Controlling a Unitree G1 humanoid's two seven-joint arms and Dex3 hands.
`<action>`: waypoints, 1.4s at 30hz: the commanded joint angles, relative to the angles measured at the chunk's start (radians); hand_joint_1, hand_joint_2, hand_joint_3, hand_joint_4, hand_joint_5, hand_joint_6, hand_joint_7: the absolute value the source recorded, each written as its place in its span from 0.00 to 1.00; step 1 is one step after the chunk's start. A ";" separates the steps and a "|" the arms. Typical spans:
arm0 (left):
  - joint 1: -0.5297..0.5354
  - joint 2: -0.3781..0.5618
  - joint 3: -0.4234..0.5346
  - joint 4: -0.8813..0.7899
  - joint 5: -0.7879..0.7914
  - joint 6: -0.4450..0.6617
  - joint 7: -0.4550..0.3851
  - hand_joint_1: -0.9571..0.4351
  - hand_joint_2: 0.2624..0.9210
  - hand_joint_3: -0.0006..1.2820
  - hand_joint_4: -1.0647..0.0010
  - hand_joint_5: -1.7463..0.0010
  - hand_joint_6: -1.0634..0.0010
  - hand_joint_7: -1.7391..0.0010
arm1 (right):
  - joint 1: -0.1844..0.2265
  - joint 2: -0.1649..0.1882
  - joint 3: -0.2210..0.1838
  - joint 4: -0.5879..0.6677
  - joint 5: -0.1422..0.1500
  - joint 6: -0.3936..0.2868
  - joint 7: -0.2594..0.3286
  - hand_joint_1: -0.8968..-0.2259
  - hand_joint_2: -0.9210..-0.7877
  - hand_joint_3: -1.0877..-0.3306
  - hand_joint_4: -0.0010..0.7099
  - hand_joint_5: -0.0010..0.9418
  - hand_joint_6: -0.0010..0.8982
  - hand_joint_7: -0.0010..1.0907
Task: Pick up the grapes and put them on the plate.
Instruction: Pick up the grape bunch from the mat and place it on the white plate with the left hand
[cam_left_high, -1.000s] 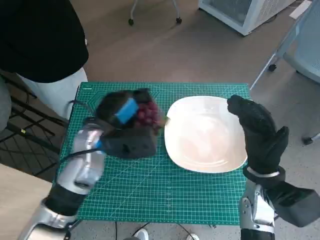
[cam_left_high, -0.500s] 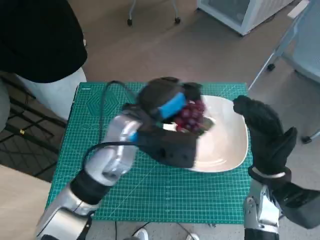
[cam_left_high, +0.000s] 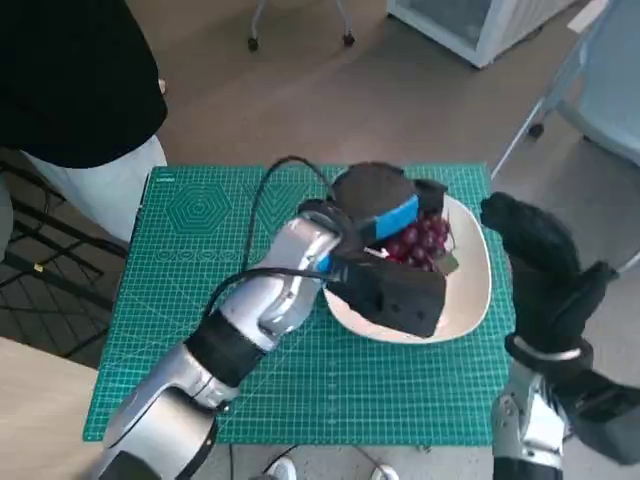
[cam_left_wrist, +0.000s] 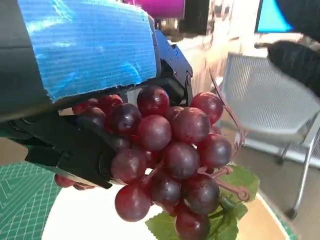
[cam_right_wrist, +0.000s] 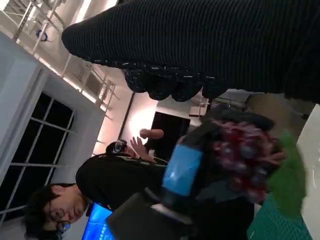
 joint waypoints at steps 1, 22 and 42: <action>-0.057 -0.026 -0.003 0.049 0.004 -0.004 0.013 0.69 1.00 0.08 0.37 0.33 0.48 0.28 | 0.026 0.007 -0.005 0.015 -0.004 -0.007 -0.010 0.72 0.00 0.77 0.53 0.00 0.25 0.29; -0.067 -0.050 0.014 0.107 -0.025 0.006 -0.007 0.69 1.00 0.10 0.42 0.23 0.46 0.36 | 0.036 0.015 -0.001 0.009 -0.021 -0.014 -0.041 0.70 0.00 0.78 0.53 0.00 0.27 0.24; -0.080 -0.041 0.026 0.161 -0.134 0.000 -0.231 0.34 0.99 0.01 0.99 0.99 0.90 1.00 | 0.028 0.020 0.005 0.017 -0.032 -0.017 -0.051 0.70 0.00 0.78 0.52 0.00 0.28 0.22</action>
